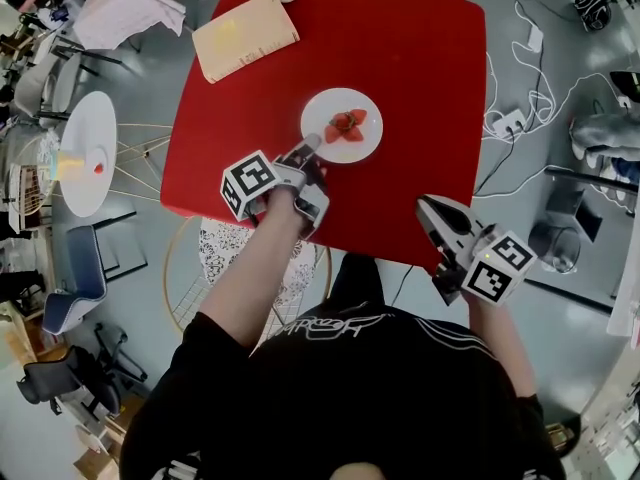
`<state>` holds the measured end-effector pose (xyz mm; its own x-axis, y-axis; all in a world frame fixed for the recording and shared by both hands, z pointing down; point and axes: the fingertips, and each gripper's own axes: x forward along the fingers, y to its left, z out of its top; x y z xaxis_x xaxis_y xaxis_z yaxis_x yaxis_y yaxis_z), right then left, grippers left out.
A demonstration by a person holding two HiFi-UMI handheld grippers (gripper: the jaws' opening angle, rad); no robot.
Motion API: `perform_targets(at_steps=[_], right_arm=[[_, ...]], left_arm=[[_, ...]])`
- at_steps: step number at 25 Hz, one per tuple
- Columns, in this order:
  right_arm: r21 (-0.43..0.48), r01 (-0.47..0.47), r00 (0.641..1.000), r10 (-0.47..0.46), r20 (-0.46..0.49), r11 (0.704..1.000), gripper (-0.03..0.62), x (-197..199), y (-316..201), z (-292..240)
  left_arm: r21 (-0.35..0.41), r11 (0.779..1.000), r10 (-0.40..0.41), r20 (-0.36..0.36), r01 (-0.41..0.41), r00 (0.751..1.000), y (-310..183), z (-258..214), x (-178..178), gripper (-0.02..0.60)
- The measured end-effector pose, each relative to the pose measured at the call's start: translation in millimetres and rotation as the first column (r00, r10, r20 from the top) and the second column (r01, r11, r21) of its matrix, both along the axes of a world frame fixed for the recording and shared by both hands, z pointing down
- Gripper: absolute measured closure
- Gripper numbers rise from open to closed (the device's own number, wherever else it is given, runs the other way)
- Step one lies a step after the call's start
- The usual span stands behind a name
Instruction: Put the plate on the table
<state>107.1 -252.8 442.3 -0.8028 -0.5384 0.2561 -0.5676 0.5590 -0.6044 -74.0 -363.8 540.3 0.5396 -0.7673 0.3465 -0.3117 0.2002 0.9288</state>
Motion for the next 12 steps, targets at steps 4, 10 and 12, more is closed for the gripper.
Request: perform_targets(at_steps=[4,10,12], right_arm=[[-0.008,0.000,1.000,0.000,0.005,1.000,0.588,-0.8,1.6,3.0],[-0.018,-0.012,1.000,0.012,0.005,1.000,0.588,6.4,3.3,4.3],[-0.018,-0.020,1.000,0.021,0.003,1.000,0.588,8.4,3.3,5.5]], left_arm=[[-0.034,0.999,-0.005,0.012,0.006,1.000,0.1,10.8,-2.3,0.563],[-0.068,0.998,-0.010,0.002,0.010,1.000,1.9,19.7,-4.2,0.565],[-0.078,0.997,-0.012,0.000,0.012,1.000,2.4,21.2,-4.6,0.564]])
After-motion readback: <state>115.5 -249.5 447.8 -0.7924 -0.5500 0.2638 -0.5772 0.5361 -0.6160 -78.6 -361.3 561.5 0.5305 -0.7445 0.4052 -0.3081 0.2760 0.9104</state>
